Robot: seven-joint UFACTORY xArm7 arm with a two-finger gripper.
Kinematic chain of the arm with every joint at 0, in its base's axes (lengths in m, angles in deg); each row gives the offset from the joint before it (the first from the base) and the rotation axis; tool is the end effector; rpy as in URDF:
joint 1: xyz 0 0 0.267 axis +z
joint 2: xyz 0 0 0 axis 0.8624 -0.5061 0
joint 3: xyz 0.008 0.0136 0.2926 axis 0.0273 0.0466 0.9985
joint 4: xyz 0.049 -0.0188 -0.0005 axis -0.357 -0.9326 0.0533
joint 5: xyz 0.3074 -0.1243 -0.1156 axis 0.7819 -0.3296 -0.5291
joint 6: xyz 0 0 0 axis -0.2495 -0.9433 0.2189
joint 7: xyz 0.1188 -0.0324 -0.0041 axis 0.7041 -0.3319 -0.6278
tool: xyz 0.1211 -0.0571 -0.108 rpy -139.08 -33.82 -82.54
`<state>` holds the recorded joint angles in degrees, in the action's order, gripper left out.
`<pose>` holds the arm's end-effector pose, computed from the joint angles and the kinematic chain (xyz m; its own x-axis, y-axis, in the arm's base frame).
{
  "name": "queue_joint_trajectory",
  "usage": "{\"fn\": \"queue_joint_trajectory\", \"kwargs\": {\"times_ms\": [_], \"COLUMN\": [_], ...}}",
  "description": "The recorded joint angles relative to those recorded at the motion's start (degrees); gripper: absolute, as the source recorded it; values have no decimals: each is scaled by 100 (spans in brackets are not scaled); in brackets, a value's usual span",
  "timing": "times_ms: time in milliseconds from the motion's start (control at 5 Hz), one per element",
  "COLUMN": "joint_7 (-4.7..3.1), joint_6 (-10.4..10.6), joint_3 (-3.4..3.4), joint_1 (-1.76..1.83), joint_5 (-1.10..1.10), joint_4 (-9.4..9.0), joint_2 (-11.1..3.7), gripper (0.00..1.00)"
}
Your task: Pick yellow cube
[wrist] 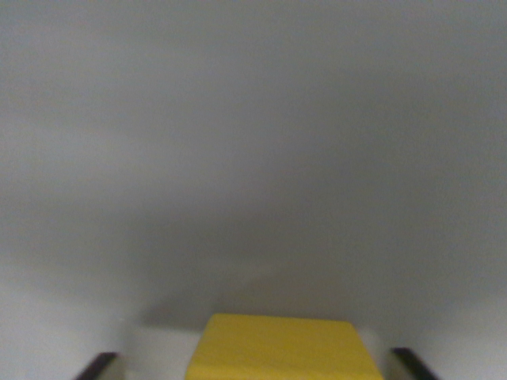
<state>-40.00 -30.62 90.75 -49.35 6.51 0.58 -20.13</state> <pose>0.4640 0.1747 0.0150 0.9983 0.0499 -0.0308 0.0497 -0.9987 -0.0095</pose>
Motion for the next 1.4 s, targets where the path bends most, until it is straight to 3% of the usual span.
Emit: {"fn": "queue_joint_trajectory", "kwargs": {"times_ms": [800, 1400], "joint_7": [-1, -9], "joint_6": [-17, -158], "joint_3": [1, 6], "joint_1": [0, -4], "joint_5": [2, 15], "joint_4": [11, 103], "joint_2": [6, 57], "gripper": [100, 100]}}
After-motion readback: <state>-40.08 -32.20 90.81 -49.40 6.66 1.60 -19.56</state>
